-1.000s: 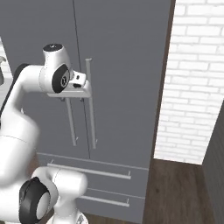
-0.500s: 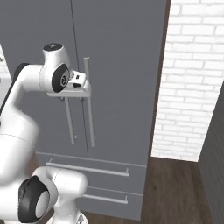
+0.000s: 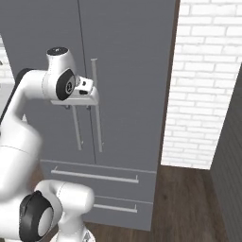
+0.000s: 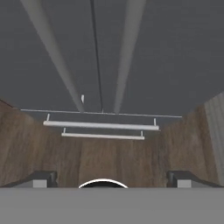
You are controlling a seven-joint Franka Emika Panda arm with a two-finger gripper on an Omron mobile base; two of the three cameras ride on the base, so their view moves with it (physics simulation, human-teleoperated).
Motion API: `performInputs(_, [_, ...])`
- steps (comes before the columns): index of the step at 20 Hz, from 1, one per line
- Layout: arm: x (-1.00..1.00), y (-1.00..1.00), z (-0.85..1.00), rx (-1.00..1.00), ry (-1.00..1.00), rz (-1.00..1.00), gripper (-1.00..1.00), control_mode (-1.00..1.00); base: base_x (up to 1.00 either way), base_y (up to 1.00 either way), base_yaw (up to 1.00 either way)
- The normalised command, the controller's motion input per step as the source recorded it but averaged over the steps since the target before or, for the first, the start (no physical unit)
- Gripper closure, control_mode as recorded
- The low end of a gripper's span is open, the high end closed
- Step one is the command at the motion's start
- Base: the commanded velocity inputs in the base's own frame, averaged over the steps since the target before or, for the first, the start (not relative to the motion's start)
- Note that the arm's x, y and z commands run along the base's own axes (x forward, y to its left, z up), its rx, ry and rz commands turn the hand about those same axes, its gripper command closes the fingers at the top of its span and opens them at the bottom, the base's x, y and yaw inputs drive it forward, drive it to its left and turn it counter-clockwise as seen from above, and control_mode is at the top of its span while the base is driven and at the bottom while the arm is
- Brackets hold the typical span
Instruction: Take the strawberry from the fridge and place it on top of the pancake, located on the dining counter.
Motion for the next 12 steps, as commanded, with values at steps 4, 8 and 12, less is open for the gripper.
performInputs(4, [0.21, 0.00, -0.17, 0.00, -0.23, 0.00, -1.00, -1.00, 0.00, 0.00, 0.00])
performInputs(8, [0.55, -0.29, -0.27, 0.02, -0.39, 0.00, -1.00, -1.00, 0.00, 0.00, 0.00])
performInputs(12, [0.80, -0.11, -0.05, 0.04, -0.25, -0.01, -1.00, -1.00, 0.00, 0.00, 0.00])
